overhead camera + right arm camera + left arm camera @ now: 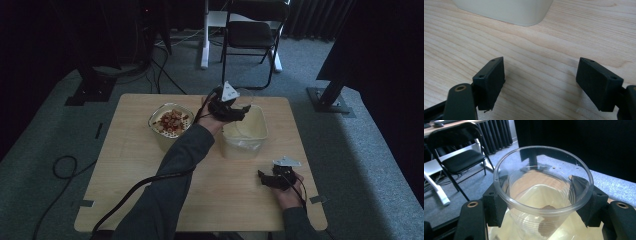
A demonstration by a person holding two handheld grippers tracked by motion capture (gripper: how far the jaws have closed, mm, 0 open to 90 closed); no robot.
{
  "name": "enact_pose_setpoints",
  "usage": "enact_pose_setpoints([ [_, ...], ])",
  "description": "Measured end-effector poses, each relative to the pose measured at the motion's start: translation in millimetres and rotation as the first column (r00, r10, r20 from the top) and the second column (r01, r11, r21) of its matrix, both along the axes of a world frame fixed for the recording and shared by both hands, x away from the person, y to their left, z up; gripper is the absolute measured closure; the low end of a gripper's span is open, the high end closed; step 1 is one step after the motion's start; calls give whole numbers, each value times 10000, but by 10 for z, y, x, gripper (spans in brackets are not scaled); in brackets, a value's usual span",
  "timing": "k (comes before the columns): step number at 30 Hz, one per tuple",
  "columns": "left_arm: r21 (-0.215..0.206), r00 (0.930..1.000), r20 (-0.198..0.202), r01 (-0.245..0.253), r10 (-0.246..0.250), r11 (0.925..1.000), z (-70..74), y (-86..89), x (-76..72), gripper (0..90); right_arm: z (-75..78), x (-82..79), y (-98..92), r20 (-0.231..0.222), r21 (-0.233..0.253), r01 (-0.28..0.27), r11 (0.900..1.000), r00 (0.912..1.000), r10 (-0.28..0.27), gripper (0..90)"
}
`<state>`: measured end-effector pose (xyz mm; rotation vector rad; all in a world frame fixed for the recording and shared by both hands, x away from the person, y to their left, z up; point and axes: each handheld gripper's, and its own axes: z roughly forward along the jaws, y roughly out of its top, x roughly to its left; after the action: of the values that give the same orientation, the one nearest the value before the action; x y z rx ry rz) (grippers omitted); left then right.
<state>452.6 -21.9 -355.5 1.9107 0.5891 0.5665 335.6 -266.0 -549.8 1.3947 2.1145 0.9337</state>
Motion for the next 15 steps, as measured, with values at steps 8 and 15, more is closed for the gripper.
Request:
enact_pose_setpoints([
  [8, -263, 9989, -278, 380, -387, 9989, -74, -191, -11, 339, 0, -2, 1, -9, 8, -10, 10000, 10000, 10, 222],
  [15, -937, 9948, -674, 694, -759, 9932, -133, -281, 16, 281, 0, -3, 1, -17, 13, -23, 10000, 10000, 23, 222],
])
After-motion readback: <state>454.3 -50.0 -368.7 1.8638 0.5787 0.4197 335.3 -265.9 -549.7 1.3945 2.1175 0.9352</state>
